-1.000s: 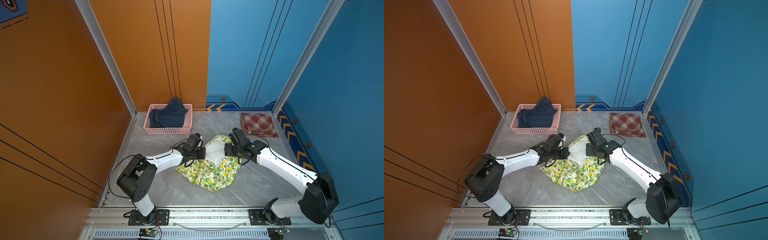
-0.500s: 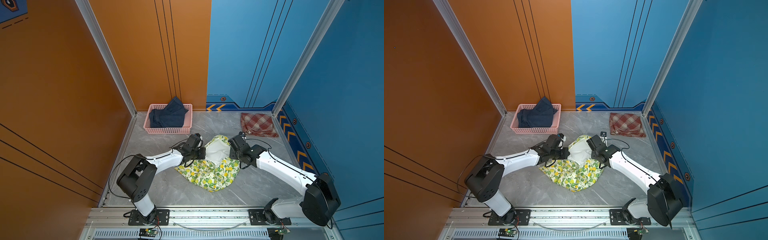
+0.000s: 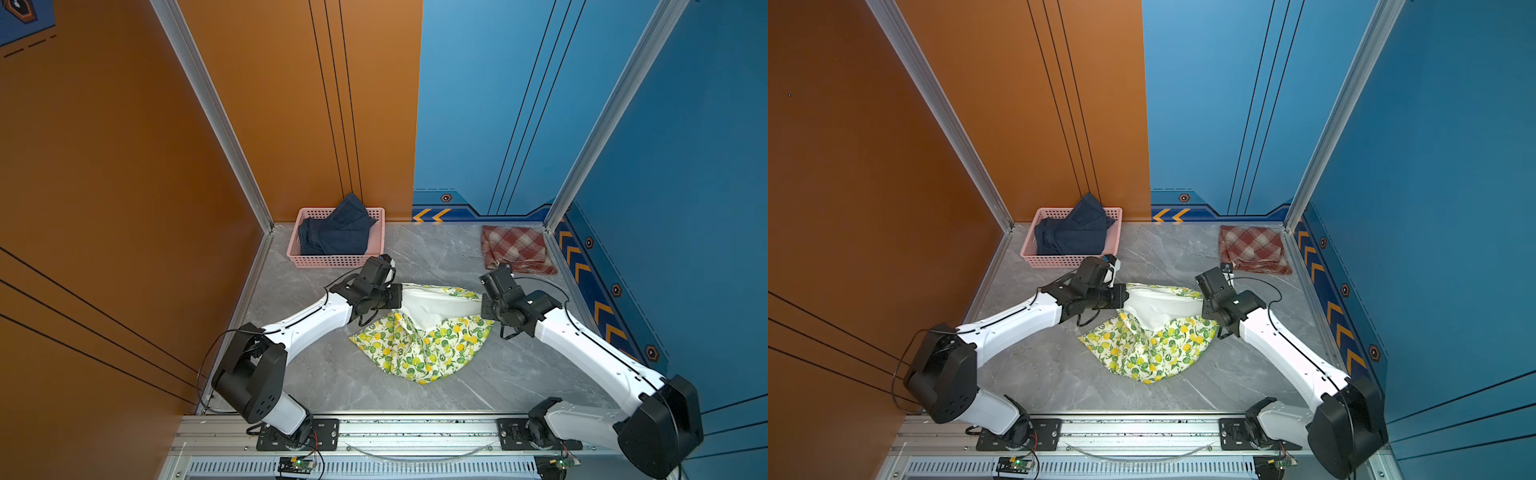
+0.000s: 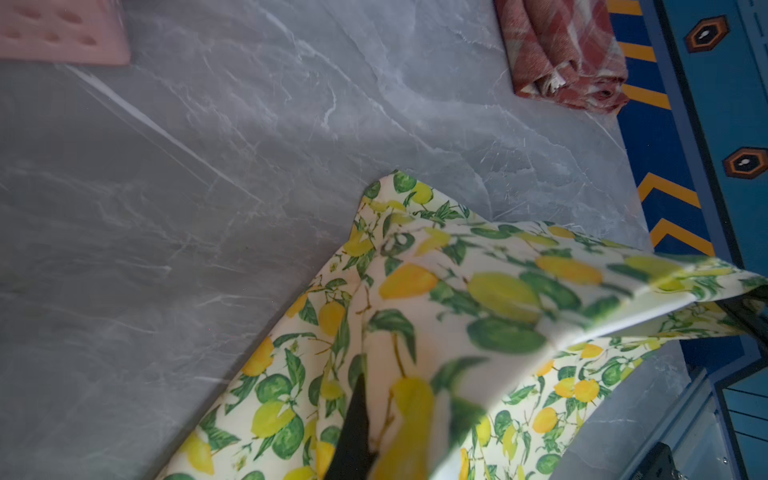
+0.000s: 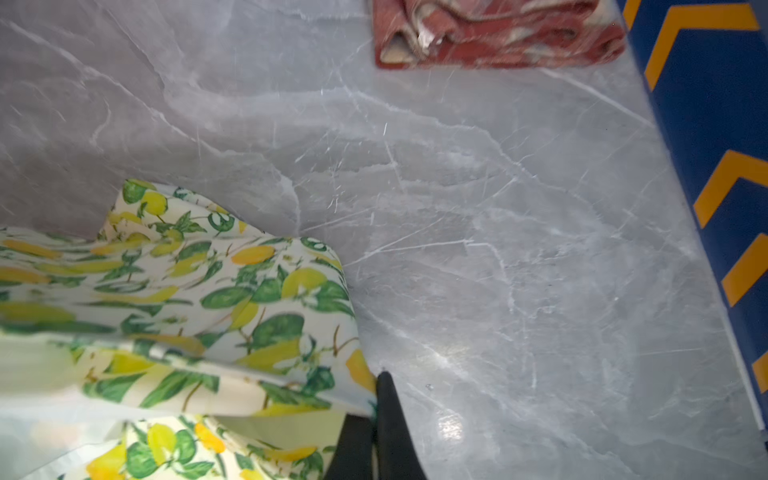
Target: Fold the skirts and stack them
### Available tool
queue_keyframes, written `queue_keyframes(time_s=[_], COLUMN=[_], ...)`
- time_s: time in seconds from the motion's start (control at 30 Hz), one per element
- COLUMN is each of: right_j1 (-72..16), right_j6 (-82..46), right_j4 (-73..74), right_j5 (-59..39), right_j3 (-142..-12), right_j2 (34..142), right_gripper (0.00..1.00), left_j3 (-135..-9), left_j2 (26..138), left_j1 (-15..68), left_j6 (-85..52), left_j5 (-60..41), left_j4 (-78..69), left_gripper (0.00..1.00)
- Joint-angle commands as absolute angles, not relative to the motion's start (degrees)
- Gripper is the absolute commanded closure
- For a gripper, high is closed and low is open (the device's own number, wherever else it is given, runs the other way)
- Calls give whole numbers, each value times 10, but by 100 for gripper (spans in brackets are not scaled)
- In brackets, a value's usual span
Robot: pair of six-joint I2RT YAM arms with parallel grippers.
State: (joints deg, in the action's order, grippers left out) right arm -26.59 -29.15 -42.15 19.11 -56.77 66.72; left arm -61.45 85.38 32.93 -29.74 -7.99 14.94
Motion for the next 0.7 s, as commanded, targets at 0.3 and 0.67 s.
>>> queue_keyframes(time_s=[0.3, 0.67], right_j1=[-185, -153], right_j6=[-187, -181], right_j4=[-487, -467], right_j5=[36, -57], right_j3=[-709, -638], right_j2=[533, 558], right_gripper=[100, 100], left_j3=[-698, -677], left_j2=[708, 829], left_j1=[270, 264], left_j6=[-192, -194], left_j5=[-20, -91], left_j4=[330, 366], left_gripper=[97, 36])
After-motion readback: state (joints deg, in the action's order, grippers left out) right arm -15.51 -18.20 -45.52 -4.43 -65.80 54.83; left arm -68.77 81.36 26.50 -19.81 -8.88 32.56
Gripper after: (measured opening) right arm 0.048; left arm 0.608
